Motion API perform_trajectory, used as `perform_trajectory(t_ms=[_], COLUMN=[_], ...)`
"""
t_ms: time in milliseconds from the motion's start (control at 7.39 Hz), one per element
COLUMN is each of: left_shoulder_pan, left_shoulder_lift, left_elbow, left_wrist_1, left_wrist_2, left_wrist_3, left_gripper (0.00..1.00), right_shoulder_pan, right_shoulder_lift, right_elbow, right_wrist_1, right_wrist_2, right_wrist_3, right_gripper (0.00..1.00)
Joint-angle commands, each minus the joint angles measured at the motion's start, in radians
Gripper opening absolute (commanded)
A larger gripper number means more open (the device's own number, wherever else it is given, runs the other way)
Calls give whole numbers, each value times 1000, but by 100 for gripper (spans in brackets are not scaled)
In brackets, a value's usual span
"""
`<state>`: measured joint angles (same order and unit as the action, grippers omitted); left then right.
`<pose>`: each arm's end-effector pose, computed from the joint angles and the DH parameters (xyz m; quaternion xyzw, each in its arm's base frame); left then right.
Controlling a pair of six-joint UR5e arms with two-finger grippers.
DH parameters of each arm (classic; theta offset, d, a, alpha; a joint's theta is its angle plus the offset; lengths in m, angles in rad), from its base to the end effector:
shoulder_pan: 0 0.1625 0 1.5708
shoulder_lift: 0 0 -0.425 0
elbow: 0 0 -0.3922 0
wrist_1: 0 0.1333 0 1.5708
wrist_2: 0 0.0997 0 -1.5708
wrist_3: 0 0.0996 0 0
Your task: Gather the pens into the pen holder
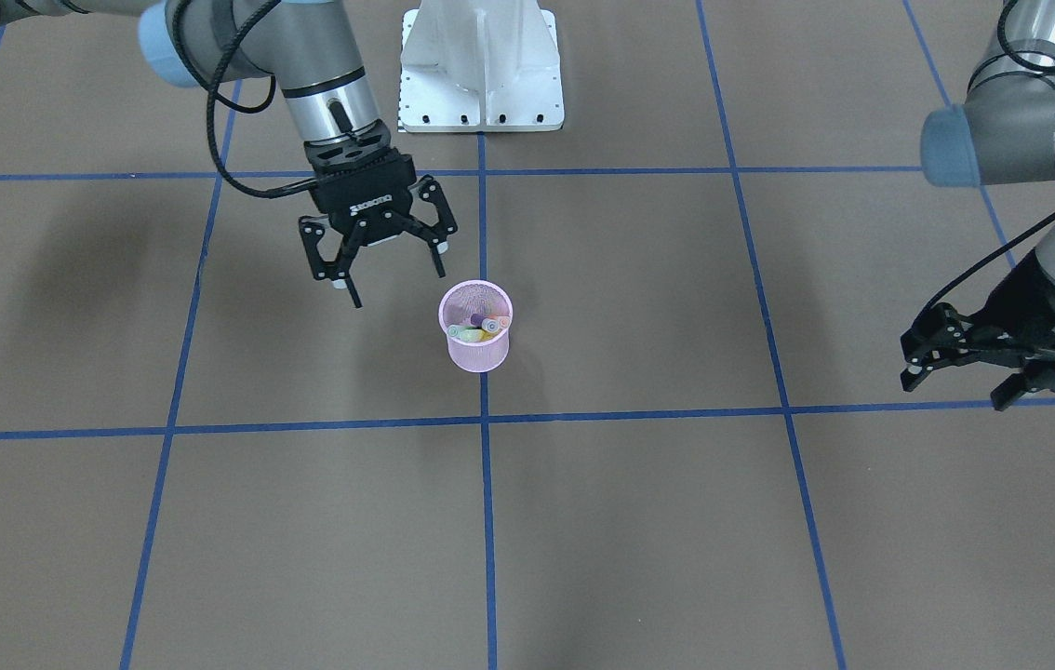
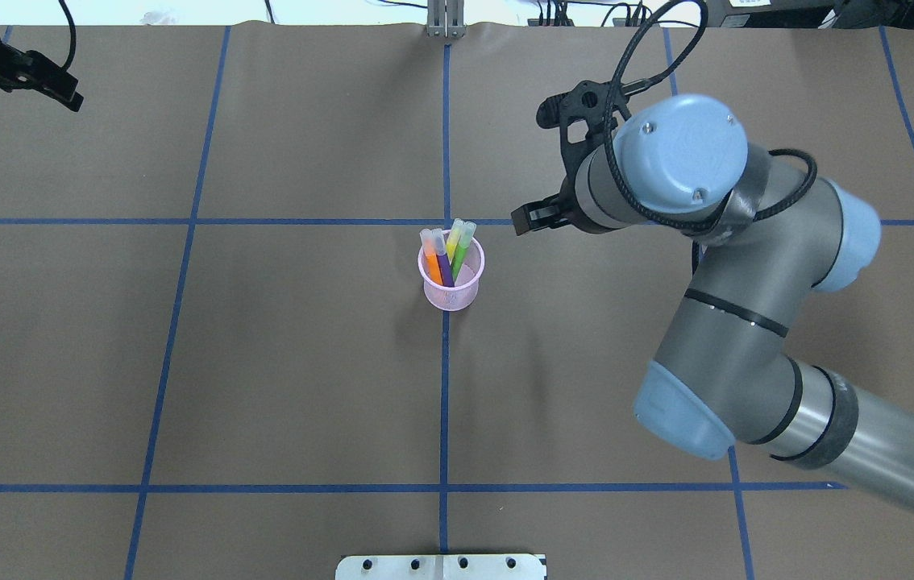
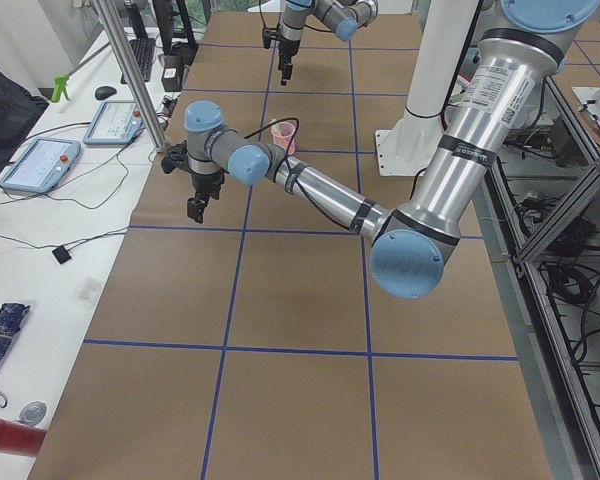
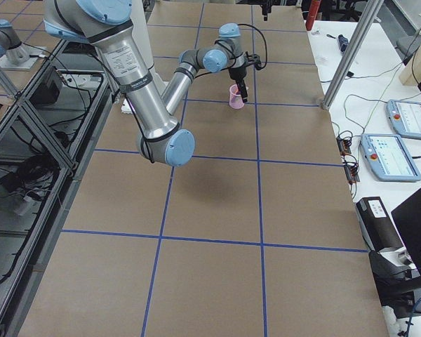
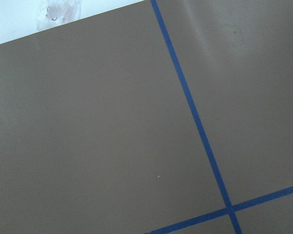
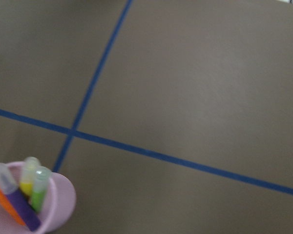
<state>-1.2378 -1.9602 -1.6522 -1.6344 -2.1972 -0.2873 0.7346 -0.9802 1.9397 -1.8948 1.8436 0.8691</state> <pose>0.1377 -0.6272 0.3964 0.1485 0.3597 0.1023 0.9155 -0.3731 -0.4805 0.2123 0.1064 -0.3181 -0.0270 0.9417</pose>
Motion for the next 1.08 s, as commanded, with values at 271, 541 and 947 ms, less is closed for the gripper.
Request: perform_trajectory(t_ms=[271,541,947], left_shoulder_pan=[-84,-242,-409], left_shoulder_lift=[109,127,156], left_elbow=[-11,64,241], left_wrist_1=[22,27,18], left_wrist_2=[25,-30,-39], left_wrist_3=[89,345,714], left_gripper=[100,100,100], right_shoulder_pan=[112,245,579], right_shoulder_lift=[-130,-237,-369], right_elbow=[21,21,-63], right_wrist_1=[-82,-82,-82], right_wrist_2=[29,76,279], right_wrist_3=[-7,-243,-777], right_gripper=[100,100,100])
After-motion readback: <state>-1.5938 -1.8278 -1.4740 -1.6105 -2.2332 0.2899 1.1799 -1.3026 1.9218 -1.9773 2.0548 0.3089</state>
